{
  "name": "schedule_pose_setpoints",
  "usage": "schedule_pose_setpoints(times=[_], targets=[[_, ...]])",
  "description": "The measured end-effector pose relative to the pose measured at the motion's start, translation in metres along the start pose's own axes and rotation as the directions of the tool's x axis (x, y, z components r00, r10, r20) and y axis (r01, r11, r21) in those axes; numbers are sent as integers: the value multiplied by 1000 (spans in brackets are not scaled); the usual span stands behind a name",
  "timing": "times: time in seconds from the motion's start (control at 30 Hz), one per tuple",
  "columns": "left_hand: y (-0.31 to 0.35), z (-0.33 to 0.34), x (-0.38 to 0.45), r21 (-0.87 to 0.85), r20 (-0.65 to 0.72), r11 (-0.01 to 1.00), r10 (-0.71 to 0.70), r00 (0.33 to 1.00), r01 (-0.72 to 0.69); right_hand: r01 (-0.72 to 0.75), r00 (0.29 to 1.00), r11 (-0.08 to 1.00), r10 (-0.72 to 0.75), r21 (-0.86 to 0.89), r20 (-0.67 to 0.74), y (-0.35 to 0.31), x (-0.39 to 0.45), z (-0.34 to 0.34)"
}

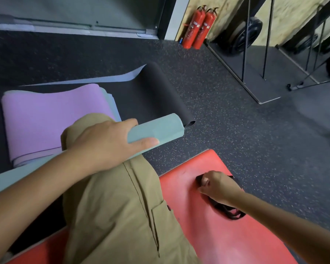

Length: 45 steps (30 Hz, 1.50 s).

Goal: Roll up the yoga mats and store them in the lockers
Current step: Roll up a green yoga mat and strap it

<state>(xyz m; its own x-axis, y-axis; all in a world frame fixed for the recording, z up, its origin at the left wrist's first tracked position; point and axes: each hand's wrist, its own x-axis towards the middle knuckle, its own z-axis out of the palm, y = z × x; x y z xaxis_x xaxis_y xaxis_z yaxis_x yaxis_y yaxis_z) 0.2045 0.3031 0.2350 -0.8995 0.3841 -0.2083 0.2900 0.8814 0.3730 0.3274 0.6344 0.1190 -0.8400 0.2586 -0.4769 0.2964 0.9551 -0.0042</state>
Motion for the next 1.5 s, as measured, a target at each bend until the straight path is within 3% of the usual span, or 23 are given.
schedule_pose_setpoints(times=[0.13,0.2,0.23,0.27,0.3,0.37,0.4,0.47,0.57,0.67,0.97,1.23,1.33,1.43,1.5], targets=[[-7,-3,5,-59,26,998,-21,999,22,65,994,989,-53,131,-93,5,-4,12],[-9,-4,6,-91,46,995,-28,999,32,62,988,932,-6,356,-156,1,-9,10],[-10,-5,7,-108,55,994,-28,998,34,57,984,842,43,536,-172,-5,-11,7],[-10,-6,8,-123,61,992,-27,998,35,51,982,675,100,736,-160,-11,-13,3],[-10,-6,9,-133,66,990,-27,997,36,27,985,435,144,900,-99,-19,-14,-2],[-9,-7,10,-136,78,990,-28,997,38,-49,991,-52,125,997,55,-32,-16,-11],[-9,-7,10,-138,81,990,-27,996,38,-71,991,-225,92,972,94,-38,-16,-15],[-8,-5,10,-153,82,988,-23,996,36,-100,993,-429,18,898,119,-49,-17,-21],[-6,-4,8,-150,73,988,-22,997,33,-158,987,-627,-123,763,103,-69,-20,-29],[-3,-4,7,-137,69,990,-21,997,30,-152,974,-642,-227,751,3,-86,-21,-34],[-6,-4,5,-123,51,992,-26,998,32,-87,946,-467,-317,880,-75,-107,-23,-43],[-9,0,7,-130,64,992,0,998,8,13,938,-445,-304,895,-165,-103,-15,-66],[-9,4,10,-150,72,989,13,997,-2,87,921,-344,-331,935,-208,-98,-8,-77],[-8,9,11,-98,79,995,45,996,-37,109,882,-317,-406,942,-239,-99,-9,-91],[-8,12,12,-52,86,995,87,993,-83,154,885,-223,-402,963,-235,-102,-11,-100]])
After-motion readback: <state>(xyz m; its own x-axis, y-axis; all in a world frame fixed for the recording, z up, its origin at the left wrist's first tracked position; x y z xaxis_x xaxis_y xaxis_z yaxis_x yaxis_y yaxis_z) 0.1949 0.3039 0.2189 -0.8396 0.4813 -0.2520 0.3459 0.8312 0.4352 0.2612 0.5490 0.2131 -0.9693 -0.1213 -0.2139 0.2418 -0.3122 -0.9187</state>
